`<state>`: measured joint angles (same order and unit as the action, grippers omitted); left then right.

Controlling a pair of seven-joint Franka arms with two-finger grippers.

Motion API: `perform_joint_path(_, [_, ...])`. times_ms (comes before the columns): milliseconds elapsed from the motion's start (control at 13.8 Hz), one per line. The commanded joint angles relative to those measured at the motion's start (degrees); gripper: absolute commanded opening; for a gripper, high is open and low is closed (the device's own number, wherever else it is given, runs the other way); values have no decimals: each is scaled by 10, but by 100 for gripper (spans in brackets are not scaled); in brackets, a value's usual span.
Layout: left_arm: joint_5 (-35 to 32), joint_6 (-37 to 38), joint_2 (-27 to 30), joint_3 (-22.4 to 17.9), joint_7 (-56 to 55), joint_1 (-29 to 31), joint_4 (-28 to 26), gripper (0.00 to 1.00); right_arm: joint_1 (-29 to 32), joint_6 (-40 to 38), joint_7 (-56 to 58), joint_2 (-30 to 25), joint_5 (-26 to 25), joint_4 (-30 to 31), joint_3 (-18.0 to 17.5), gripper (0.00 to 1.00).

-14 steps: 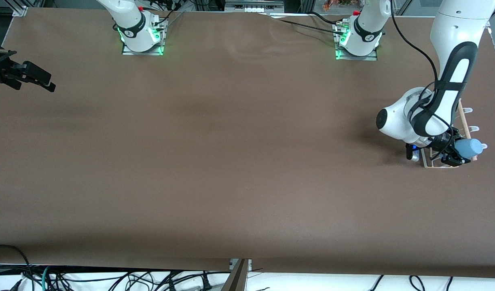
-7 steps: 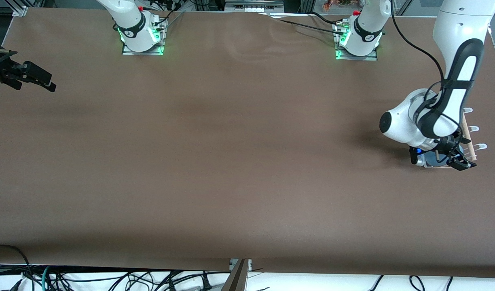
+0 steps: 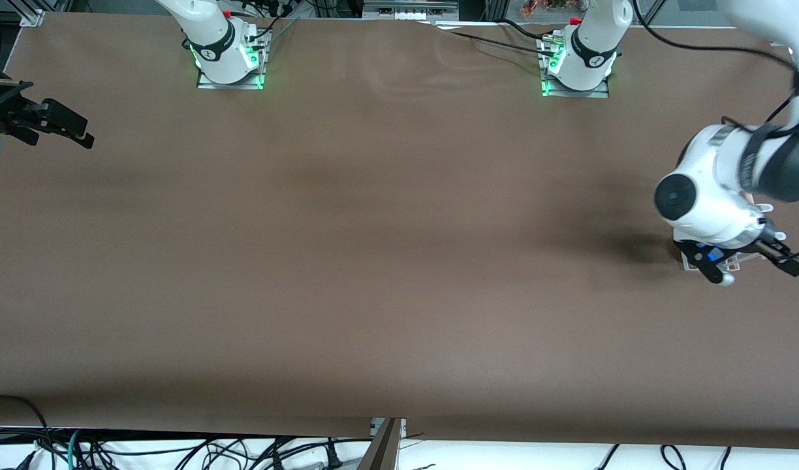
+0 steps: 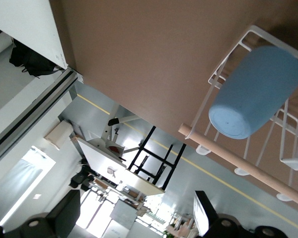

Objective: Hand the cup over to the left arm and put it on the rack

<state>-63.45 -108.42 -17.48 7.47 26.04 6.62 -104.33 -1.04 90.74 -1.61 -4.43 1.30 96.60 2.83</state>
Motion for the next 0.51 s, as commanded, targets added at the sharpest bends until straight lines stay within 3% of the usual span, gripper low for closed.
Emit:
perform_joint_path(0, [127,4,16,-1,-1,0,78,100,-2,-5,-7,-4,5,-3,0,100])
perform_joint_path(145, [237,5,24,-1,-5,-1,131,100,-2,-5,-8,-4,4,-3,0,100])
perform_joint_path(436, [438,48,57,-4,-72,-1,174,100,-2,-5,-8,-4,4,-3,1,100])
